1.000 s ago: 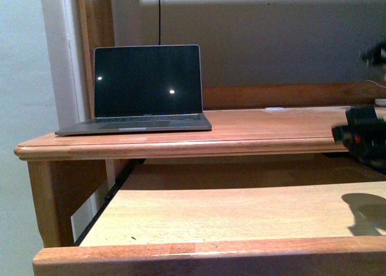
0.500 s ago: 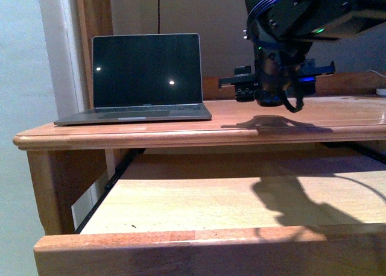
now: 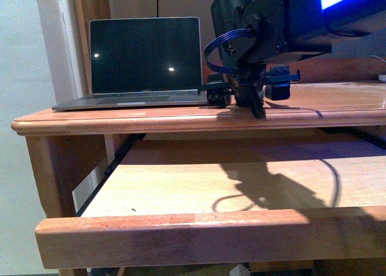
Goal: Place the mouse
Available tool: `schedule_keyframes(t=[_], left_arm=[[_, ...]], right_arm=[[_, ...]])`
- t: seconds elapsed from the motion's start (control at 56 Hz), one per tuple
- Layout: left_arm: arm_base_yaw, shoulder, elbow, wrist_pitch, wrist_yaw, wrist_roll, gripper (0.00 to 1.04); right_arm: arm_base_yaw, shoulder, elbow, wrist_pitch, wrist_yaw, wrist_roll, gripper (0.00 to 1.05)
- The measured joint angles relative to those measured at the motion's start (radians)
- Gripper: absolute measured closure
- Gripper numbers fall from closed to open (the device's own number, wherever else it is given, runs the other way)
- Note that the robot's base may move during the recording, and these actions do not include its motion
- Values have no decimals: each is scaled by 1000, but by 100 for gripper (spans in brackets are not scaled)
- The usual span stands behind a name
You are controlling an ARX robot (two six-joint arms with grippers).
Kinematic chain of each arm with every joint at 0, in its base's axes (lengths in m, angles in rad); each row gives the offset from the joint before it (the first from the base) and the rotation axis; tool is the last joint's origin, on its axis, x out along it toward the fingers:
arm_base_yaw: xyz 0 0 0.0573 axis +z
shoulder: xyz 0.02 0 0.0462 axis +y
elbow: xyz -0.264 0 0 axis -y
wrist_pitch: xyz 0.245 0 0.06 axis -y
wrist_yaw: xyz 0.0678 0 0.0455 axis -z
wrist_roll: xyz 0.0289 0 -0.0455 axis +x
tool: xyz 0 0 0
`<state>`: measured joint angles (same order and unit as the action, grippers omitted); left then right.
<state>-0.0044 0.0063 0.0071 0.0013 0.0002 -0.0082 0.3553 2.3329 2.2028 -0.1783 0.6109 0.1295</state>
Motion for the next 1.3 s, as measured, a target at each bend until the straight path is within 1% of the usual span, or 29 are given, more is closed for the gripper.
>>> schedule_keyframes(t=[0.071,0.125,0.196,0.339,0.375,0.429,0.5,0.679,0.696,0.714,0.821,0.946,1.125,1.304], left_arm=[[0,0,0,0,0,0,8],[0,0,0,0,0,0,8],[0,0,0,0,0,0,8],[0,0,0,0,0,0,8],[0,0,0,0,0,0,8],[0,0,0,0,0,0,8],[0,0,0,0,0,0,8],[0,0,0,0,0,0,8],[0,0,0,0,0,0,8],[0,0,0,0,0,0,8],[0,0,0,0,0,0,8],[0,0,0,0,0,0,8],[0,0,0,0,0,0,8],[0,0,0,0,0,0,8]], right_arm=[[-8,-51,-94,75,-36,23,6],[-20,-115,-189,137,-84,56,8],[-45,-229,-336,229,-149,99,7],[-114,-497,-637,407,-253,119,7],[-143,-595,-746,459,-285,119,7],[-173,-691,-855,495,-321,130,7],[-218,-846,-1054,546,-389,134,7],[-294,-1122,-1487,587,-525,117,7],[-298,-1136,-1513,587,-529,117,7],[-311,-1180,-1583,590,-536,114,7],[-341,-1300,-1777,590,-547,109,7],[-346,-1376,-1925,591,-554,109,7],[-316,-1408,-2025,623,-525,106,7],[-248,-1297,-2019,743,-463,106,7]])
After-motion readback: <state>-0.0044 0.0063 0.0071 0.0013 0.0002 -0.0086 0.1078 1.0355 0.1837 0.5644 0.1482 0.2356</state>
